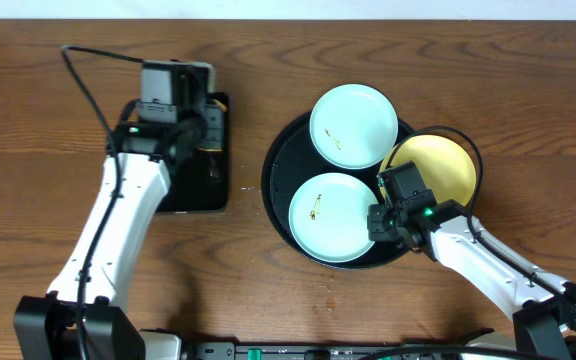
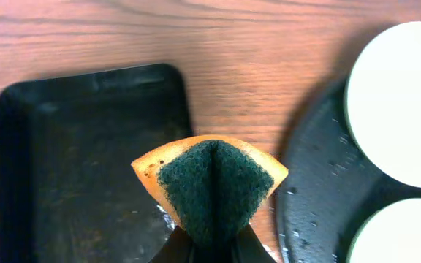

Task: Clean dirty plates on tray and stack at the side
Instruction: 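Lift the sponge with the left gripper toward the near blue plate, then scrub the near blue plate's smear with the held sponge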

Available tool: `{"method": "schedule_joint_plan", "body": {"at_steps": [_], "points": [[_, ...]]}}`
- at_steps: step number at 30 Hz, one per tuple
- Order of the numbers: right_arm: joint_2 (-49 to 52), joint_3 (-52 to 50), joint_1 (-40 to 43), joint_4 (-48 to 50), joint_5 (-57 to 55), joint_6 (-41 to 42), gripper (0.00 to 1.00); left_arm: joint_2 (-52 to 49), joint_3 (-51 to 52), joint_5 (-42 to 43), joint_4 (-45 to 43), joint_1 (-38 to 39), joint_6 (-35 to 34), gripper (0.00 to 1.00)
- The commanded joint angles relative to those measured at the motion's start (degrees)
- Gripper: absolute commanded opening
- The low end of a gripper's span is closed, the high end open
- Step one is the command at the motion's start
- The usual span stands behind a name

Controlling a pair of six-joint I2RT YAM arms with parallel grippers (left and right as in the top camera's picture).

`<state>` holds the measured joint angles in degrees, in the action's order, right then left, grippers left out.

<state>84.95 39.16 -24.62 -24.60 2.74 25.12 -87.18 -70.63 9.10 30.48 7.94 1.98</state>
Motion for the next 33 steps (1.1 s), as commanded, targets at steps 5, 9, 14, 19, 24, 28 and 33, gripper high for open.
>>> {"method": "schedule_joint_plan", "body": {"at_steps": [5, 9, 14, 19, 24, 28, 33], "points": [[0.59, -0.28, -0.59, -0.04, 0.79, -1.20, 0.01, -3.04, -0.46, 2.29, 0.04, 6.34, 3.39, 0.07], [0.59, -0.28, -0.59, -0.07, 0.87, -1.18, 0.01, -5.20, -0.42, 7.02, 0.13, 9.97, 3.37, 0.07], [0.59, -0.46, -0.59, 0.00, 0.87, -1.18, 0.01, -8.74, -0.17, 8.28, 0.11, 15.23, 3.37, 0.07], [0.59, -0.63, -0.59, 0.22, 0.87, -1.20, 0.01, -14.12, 0.02, 8.24, -0.13, 20.06, 3.37, 0.08], [0.59, -0.63, -0.59, 0.20, 0.74, -1.20, 0.01, -18.32, 0.02, 8.31, -0.09, 22.82, 3.32, 0.08], [0.59, -0.66, -0.59, 0.20, 0.74, -1.20, 0.01, -20.65, 0.04, 8.26, 0.09, 24.61, 3.34, 0.08], [0.59, -0.72, -0.59, 0.20, 0.72, -1.18, 0.01, -22.73, 0.07, 8.24, 0.07, 25.03, 3.34, 0.07]]}}
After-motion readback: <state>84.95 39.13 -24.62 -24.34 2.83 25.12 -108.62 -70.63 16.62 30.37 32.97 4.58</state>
